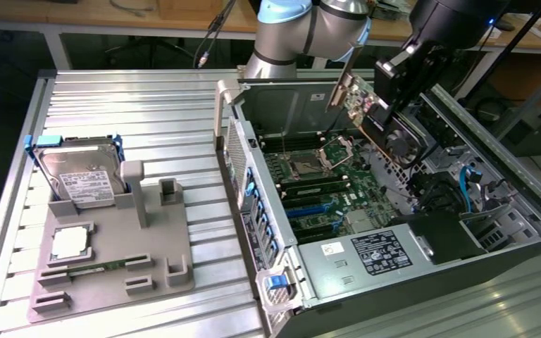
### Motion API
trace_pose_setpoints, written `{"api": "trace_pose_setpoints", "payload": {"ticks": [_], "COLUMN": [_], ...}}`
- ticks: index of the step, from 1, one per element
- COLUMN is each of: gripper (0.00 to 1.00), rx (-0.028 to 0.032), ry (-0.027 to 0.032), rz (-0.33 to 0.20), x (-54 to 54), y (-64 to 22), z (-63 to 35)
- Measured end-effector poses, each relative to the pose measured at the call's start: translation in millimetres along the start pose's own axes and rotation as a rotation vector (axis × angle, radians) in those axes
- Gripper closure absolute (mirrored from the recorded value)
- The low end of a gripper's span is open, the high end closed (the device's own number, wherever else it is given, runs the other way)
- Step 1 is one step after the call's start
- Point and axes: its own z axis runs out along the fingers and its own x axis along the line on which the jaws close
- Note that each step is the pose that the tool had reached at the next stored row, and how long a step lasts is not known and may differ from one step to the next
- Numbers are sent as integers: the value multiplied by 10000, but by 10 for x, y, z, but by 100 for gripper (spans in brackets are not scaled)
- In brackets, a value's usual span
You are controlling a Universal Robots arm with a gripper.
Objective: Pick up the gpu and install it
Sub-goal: 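Insert the gpu into the slot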
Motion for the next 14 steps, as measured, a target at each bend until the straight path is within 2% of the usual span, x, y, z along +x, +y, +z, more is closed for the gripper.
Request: {"api": "trace_pose_setpoints", "payload": {"ticks": [14], "gripper": [73], "rx": [-8], "ry": [23], "rz": [-461], "x": [0], "y": [0], "z": [0]}}
